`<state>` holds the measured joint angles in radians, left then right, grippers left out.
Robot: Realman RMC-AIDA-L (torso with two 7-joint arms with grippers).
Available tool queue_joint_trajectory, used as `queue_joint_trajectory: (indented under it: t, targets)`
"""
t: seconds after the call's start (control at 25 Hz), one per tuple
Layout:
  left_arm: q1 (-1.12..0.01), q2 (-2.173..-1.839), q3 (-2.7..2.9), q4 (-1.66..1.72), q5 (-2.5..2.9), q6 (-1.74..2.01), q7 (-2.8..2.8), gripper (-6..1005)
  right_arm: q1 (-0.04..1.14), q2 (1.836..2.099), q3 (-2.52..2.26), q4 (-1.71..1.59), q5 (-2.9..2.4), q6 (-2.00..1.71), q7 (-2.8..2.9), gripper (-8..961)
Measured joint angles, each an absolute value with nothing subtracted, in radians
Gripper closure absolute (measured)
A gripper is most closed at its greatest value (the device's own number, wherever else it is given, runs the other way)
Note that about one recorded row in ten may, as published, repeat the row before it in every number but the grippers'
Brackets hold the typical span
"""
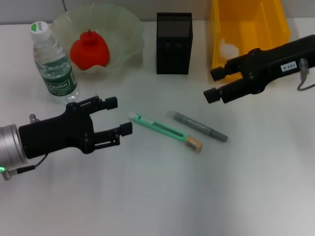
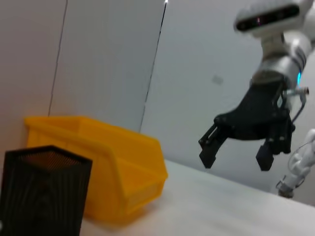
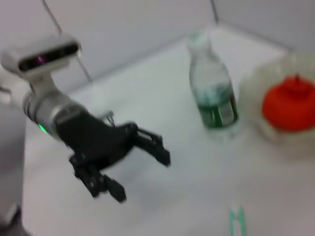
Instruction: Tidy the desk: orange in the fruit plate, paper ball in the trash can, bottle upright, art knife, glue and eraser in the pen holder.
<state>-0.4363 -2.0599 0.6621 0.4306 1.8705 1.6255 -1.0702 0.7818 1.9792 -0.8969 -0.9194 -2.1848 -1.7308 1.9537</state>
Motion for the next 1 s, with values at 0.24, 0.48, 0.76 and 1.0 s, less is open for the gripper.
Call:
queue_joint_trajectory:
  t: [0.24,0.48,0.76,1.0]
  targets:
    - [-0.426,-2.060,0.665,0.407,1.872,1.601,-1.055,202,0.900,2.006,-0.897,-0.923,-2.389,-1.735,2.022,286]
    - [-0.416,-2.056,0.667,0.406,1.875,1.600,-1.030,203,0.969,2.071,-0.976,-0.919,-2.506,-1.656,2.021,289]
    - [-0.409,-2.056,0.670,0.405,1.905,1.573,-1.006,204,0.979,2.085,-1.258,-0.806,-2.380,-1.400,2.027,293]
    - [-0.403,-2.055,0.670,0.405,1.912,1.561,-0.998,205,0.975,2.087,-1.440,-0.729,-2.209,-1.204,1.974,296]
